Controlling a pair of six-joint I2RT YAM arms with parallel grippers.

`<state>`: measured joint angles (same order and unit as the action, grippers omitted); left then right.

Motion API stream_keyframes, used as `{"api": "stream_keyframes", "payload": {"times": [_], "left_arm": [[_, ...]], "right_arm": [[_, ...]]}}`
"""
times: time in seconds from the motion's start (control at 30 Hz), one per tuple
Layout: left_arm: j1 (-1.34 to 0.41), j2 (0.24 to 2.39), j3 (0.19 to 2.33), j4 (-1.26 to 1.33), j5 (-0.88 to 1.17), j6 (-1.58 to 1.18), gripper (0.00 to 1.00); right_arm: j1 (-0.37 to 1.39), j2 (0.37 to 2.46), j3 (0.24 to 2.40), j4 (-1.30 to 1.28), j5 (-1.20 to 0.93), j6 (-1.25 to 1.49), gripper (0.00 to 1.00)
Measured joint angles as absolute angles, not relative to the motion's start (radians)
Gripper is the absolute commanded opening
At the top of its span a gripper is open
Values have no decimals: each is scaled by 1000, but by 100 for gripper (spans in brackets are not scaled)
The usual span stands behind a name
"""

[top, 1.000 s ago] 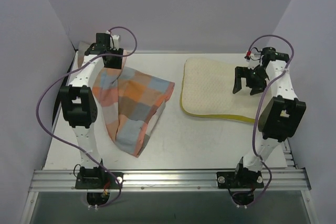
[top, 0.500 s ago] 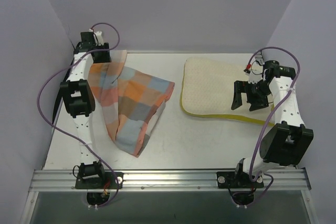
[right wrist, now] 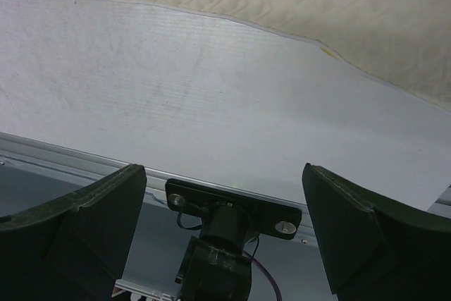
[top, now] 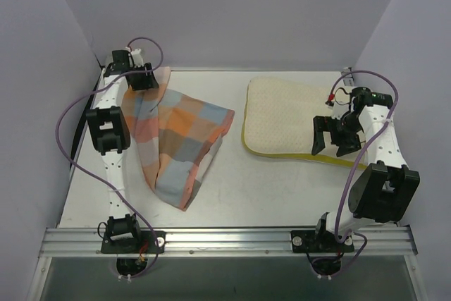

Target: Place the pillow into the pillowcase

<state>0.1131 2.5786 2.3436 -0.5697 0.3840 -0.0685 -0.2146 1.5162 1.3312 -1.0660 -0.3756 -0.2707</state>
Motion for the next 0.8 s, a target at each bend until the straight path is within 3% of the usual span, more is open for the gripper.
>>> {"api": "stream_keyframes", "payload": {"times": [0.8], "left_arm": [[154, 2609, 2359, -518, 406, -120, 59]], "right_arm": [[-215, 1519, 1331, -1066, -355, -278, 100]]}}
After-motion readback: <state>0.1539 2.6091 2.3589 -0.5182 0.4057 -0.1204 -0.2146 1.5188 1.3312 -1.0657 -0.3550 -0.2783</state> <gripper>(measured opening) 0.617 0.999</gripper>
